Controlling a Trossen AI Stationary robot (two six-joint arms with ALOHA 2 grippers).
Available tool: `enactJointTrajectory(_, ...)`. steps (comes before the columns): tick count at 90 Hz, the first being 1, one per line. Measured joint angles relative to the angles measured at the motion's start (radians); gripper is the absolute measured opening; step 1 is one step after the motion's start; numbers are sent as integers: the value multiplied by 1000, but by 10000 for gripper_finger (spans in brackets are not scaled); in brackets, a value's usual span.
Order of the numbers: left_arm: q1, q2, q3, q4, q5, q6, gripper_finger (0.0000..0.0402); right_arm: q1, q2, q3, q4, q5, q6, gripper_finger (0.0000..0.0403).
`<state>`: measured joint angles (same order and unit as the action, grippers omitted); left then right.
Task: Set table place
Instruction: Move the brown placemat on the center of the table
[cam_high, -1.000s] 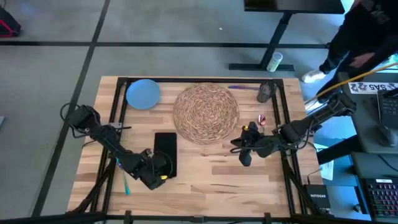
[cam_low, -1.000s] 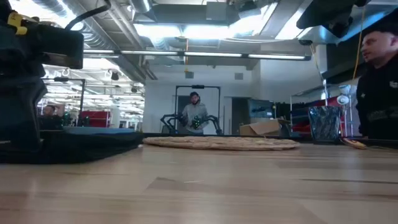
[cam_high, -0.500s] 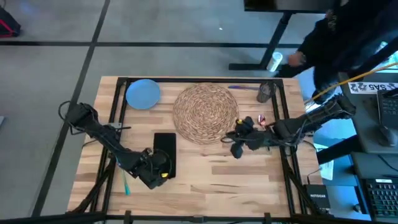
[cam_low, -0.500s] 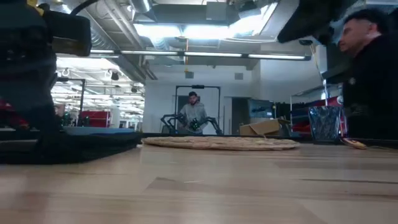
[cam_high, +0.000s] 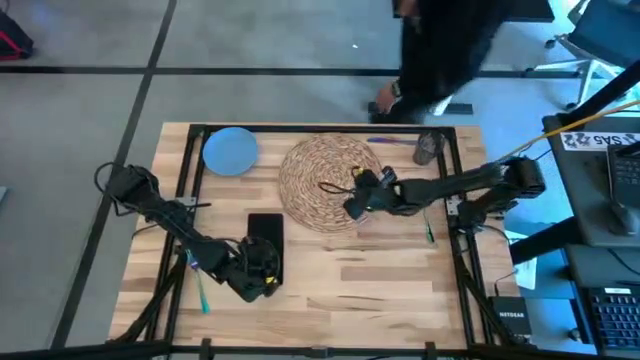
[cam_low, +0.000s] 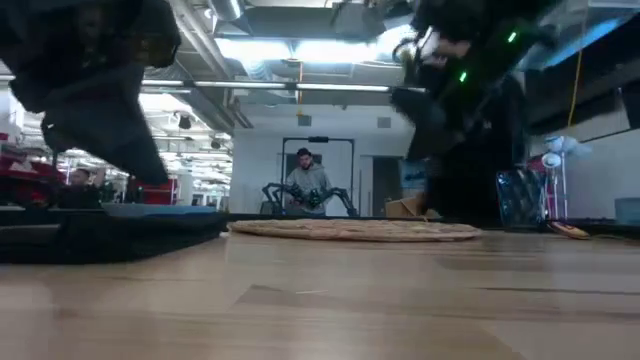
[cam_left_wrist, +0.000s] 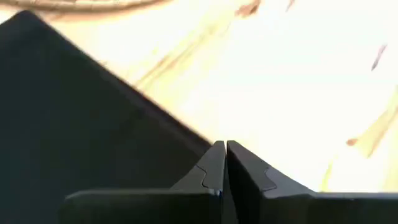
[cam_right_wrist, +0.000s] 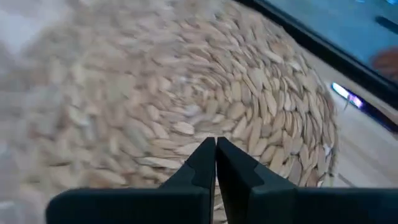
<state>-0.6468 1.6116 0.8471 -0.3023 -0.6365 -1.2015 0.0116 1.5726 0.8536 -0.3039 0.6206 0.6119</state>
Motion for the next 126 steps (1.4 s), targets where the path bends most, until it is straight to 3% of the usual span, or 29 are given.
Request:
enactJointTrajectory(25, -3, -78, 0, 60, -46, 100, 0, -9, 117, 0, 199, -37, -122, 0)
enactJointTrajectory(52, 21, -168, 0, 51, -91, 212, 0, -115, 195, 0, 252, -32, -146, 0)
enactJointTrajectory(67, 35, -169, 0, 51, -115, 209, 0, -114, 275, 2, 256, -100, -147, 0)
enactJointTrajectory(88, 25, -169, 0, 51, -119, 190, 0, 13, 303, -8, 219, -111, -110, 0)
enactJointTrajectory(126, 25, -168, 0, 51, -119, 193, 0, 258, 247, -22, 7, -98, 168, 0)
